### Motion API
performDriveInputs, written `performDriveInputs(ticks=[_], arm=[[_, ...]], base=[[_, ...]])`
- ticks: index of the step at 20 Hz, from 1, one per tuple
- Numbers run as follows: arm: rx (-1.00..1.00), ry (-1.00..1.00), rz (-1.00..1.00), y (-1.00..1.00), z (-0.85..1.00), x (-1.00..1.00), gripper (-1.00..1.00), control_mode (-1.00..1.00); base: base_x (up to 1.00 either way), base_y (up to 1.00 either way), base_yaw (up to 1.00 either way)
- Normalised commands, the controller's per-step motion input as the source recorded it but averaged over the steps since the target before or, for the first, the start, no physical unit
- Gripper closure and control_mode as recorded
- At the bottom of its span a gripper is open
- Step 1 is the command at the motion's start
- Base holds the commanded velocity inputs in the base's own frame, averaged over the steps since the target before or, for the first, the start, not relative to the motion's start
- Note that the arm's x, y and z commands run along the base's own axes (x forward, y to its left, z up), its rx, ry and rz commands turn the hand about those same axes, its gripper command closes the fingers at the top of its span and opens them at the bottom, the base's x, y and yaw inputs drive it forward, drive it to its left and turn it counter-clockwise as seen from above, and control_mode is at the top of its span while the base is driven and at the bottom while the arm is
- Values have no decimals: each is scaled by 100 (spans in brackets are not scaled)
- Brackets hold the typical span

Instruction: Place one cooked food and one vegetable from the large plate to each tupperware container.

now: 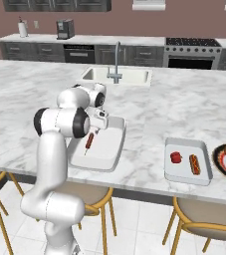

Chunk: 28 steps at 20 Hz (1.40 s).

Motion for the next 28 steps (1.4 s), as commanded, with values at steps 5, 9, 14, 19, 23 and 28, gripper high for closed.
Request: performDriveInputs(ticks=[5, 9, 14, 19, 23, 28], arm=[[0, -15, -14, 0, 89, -61, -100, -100], [-1, -13, -8, 0, 91, -69, -100, -100], [-7, -11, -7, 0, 78, -73, -100, -100], [-9, -10, -4, 0, 40, -39, -100, -100], [0, -4, 0, 0, 2, -34, -100, -100], [0, -3, 2, -2, 17, -60, -100, -100]], base=[[0, 0, 0], [0, 0, 0], [0, 0, 0], [0, 0, 0], [0, 0, 0], [0, 0, 0]])
